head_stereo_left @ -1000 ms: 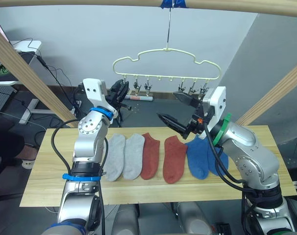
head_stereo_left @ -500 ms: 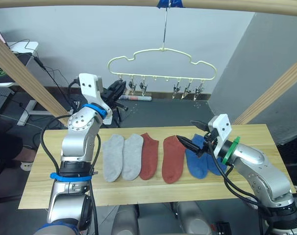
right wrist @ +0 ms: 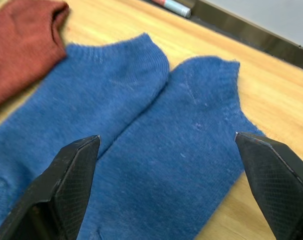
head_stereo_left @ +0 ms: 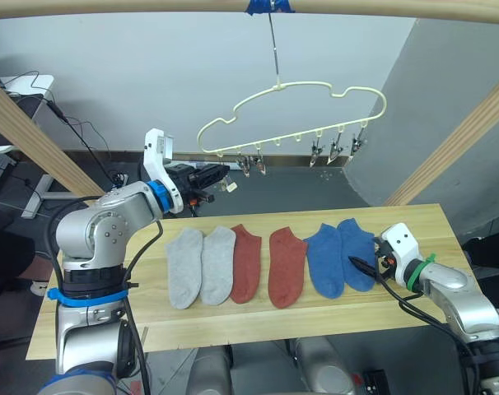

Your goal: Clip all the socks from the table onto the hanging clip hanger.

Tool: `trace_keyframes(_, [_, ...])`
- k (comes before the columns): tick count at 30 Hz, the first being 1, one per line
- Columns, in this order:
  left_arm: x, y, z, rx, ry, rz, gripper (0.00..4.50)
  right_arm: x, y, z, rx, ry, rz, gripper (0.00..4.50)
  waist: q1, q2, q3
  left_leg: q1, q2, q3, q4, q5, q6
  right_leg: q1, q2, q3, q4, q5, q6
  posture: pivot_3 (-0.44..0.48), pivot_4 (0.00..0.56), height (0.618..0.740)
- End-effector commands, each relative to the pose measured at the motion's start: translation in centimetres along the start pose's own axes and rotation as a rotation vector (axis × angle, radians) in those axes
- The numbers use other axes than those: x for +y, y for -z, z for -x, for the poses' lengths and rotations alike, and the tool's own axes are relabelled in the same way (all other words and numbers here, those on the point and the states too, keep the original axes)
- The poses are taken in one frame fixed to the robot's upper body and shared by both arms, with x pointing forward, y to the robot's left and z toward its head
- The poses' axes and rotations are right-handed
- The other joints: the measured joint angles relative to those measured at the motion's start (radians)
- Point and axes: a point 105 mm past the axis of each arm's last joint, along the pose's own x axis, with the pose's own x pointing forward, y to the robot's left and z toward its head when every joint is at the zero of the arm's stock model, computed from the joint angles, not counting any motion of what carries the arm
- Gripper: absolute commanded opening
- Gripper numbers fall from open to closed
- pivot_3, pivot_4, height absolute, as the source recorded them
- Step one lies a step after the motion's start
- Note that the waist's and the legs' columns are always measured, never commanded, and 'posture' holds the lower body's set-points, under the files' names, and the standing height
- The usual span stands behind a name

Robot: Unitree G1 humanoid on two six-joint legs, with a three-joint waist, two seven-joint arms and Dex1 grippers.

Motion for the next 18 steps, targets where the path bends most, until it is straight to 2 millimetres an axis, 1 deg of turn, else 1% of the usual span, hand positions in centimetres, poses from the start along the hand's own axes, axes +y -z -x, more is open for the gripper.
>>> trace_keyframes(1, [-0.5,-0.7,0.7,-0.021,0.006,-0.038,0.07,-1.0,-0.3,-1.0,-0.012,0.015,0.032,4.50,0.001,0.000,0.000,0.000,0.000,0.000,0.000,0.000,0.000,0.000,0.000,0.000,0.000,0.000,0.000,-0.098,0.239,0.740])
trace_keyframes(4, [-0.8,-0.7,0.9,-0.017,0.013,-0.038,0.07,-1.5,0.4,-1.9,0.007,0.037,0.008,4.50,0.004,0.000,0.000,0.000,0.000,0.000,0.000,0.000,0.000,0.000,0.000,0.000,0.000,0.000,0.000,-0.090,0.234,0.740])
trace_keyframes(7, [-1.0,-0.6,1.1,-0.014,0.018,-0.037,0.07,-1.6,0.8,-2.6,0.015,0.040,-0.005,4.50,0.009,0.000,0.000,0.000,0.000,-0.001,0.000,0.000,0.000,0.000,0.000,-0.001,0.001,0.000,0.000,-0.082,0.229,0.740])
trace_keyframes(10, [-1.1,-0.5,1.2,-0.008,0.022,-0.034,0.07,-1.6,1.8,-3.4,0.054,0.050,-0.041,4.50,0.012,0.000,0.000,0.000,0.000,-0.001,0.000,0.000,0.000,0.000,-0.001,-0.001,0.000,0.000,0.000,-0.077,0.226,0.740])
trace_keyframes(14, [-1.2,-0.5,1.3,-0.007,0.022,-0.033,0.07,-1.8,2.1,-3.8,0.066,0.069,-0.066,4.50,0.012,0.000,-0.001,0.001,0.000,-0.001,0.001,0.000,0.000,0.001,-0.001,-0.001,0.001,0.001,-0.001,-0.075,0.225,0.740])
trace_keyframes(16, [-1.2,-0.4,1.3,-0.006,0.022,-0.034,0.07,-1.8,2.7,-3.8,0.100,0.058,-0.078,4.50,0.013,-0.001,-0.001,0.002,0.000,-0.001,0.001,0.000,0.000,0.002,-0.001,-0.001,0.002,0.001,0.000,-0.072,0.228,0.740])
trace_keyframes(18, [-1.2,-0.4,1.3,-0.006,0.018,-0.034,0.07,-1.4,3.5,-3.6,0.137,0.028,-0.078,4.12,0.015,-0.001,-0.001,0.002,0.000,-0.001,0.002,0.000,0.000,0.003,-0.001,-0.001,0.002,0.001,0.000,-0.070,0.229,0.740])
